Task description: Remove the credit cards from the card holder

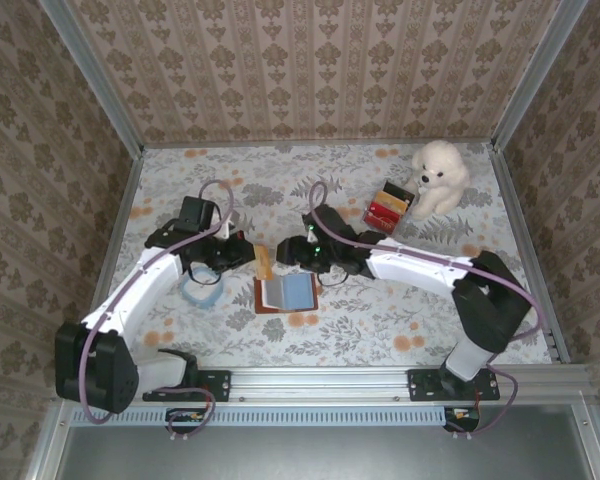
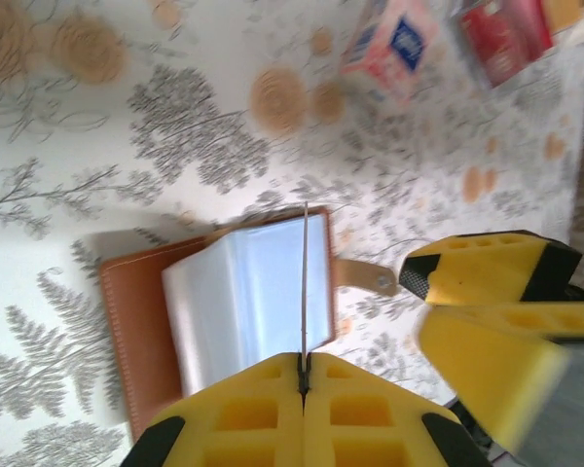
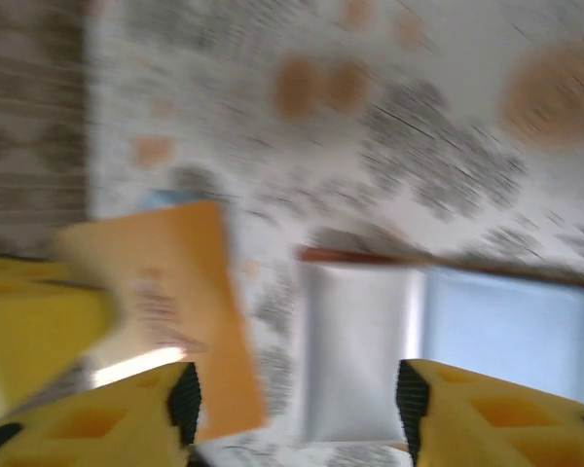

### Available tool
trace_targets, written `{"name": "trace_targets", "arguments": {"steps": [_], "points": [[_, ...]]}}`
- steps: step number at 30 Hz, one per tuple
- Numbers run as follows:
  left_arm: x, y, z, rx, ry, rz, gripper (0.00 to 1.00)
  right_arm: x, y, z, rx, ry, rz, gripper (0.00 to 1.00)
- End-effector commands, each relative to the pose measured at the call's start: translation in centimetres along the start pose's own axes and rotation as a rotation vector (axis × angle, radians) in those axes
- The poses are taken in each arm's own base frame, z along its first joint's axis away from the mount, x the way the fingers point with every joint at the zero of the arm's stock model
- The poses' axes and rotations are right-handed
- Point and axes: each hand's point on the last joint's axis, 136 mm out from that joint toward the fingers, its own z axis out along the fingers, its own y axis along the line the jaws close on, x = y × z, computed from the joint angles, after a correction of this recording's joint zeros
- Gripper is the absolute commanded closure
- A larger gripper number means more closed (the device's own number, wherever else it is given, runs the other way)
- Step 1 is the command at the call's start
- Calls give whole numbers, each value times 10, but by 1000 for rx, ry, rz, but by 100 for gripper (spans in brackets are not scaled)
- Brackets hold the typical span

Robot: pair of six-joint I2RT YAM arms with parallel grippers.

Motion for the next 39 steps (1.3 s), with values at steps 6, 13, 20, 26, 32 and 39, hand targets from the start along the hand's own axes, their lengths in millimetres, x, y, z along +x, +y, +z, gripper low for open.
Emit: {"name": "trace_targets", "arguments": {"steps": [6, 13, 20, 26, 32, 39], "points": [[-34, -85, -41, 322, -114, -31, 100, -25, 43, -26, -387, -2, 60, 33], [-37, -110, -58, 436, -110, -37, 100, -44, 90, -60, -656, -14, 90, 41], [-40, -116, -62, 495, -131, -63, 100, -50, 112, -81, -747, 4, 94, 65], [-37, -114, -66, 496, -148, -64, 100, -47, 101, -88, -716, -3, 105, 72], [-39, -113, -66, 497, -150, -73, 100, -45, 97, -90, -674, 6, 65, 92], [-41, -87, -66, 339, -188, -59, 46, -57, 82, -91, -538, -28, -62, 100]]}}
